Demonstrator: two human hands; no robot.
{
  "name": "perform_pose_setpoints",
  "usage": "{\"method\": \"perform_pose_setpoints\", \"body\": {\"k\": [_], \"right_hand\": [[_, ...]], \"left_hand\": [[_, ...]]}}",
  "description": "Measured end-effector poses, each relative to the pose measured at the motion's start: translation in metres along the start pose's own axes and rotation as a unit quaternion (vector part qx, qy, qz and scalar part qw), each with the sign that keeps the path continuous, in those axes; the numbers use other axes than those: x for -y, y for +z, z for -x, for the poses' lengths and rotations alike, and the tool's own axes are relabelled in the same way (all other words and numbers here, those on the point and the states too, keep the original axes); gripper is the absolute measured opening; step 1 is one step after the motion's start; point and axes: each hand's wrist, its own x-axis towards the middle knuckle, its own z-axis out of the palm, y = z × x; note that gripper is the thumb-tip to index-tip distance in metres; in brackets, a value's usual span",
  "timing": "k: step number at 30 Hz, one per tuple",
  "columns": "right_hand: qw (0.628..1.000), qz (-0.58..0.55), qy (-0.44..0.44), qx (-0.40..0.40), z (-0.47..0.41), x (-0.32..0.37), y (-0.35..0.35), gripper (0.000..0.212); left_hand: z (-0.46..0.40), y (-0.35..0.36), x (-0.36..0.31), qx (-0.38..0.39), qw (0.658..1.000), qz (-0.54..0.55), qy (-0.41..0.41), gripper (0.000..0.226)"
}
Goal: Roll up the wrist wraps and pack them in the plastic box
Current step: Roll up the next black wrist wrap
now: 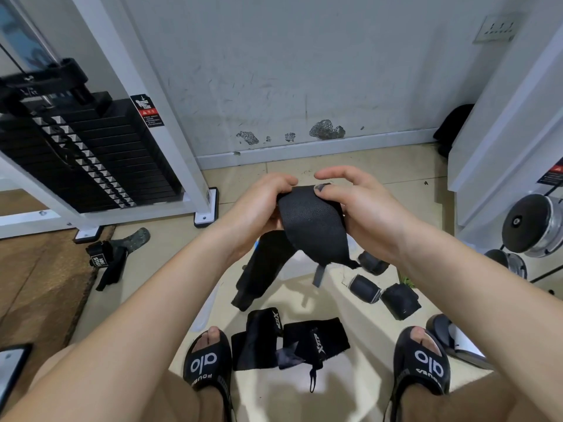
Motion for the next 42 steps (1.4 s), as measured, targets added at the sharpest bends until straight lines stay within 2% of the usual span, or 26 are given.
{"method": "perform_pose_setpoints", "body": {"k": [4,7,9,13,18,21,23,27,31,39,42], "right_hand": [[1.0,-0.026,-0.016,-0.002,-0.001,0.008,0.0,0.016],[0.999,-0.05,-0.019,-0.002,-0.001,0.014,-0.003,0.017],[0.998,-0.054,-0.017,-0.003,-0.001,0.015,-0.004,0.017],[0.998,-0.065,-0.017,0.005,0.001,0.017,-0.004,0.018],[0.998,-0.024,-0.051,0.032,0.003,0.023,-0.011,0.031],[0.996,-0.017,-0.061,0.064,0.004,0.024,-0.015,0.046],[0.996,-0.008,-0.07,0.063,0.003,0.024,-0.015,0.051],[0.994,-0.038,-0.1,0.022,-0.002,0.024,-0.015,0.042],[0.991,0.047,-0.128,-0.015,-0.005,0.018,-0.013,0.032],[0.992,0.075,-0.103,-0.016,-0.005,0.016,-0.012,0.042],[0.987,0.131,-0.088,-0.033,-0.006,0.015,-0.015,0.043]], "left_hand": [[-0.003,-0.008,0.003,0.0,0.988,-0.137,0.075,0.043],[-0.005,-0.017,0.014,0.037,0.943,-0.286,0.165,0.042],[-0.006,-0.018,0.019,0.026,0.921,-0.331,0.204,0.035],[-0.007,-0.015,0.015,0.011,0.911,-0.305,0.278,0.025],[-0.006,-0.007,0.009,0.006,0.956,-0.209,0.205,0.014],[-0.008,-0.005,0.007,0.022,0.98,-0.122,0.156,0.029],[-0.009,-0.005,0.006,0.021,0.985,-0.082,0.152,0.021],[-0.01,-0.007,0.007,-0.006,0.973,-0.119,0.197,0.016],[-0.005,-0.004,0.009,-0.022,0.97,-0.128,0.208,0.022],[-0.008,-0.005,0.01,-0.034,0.972,-0.134,0.189,0.027],[-0.012,-0.007,0.011,-0.045,0.978,-0.119,0.163,0.046]]}}
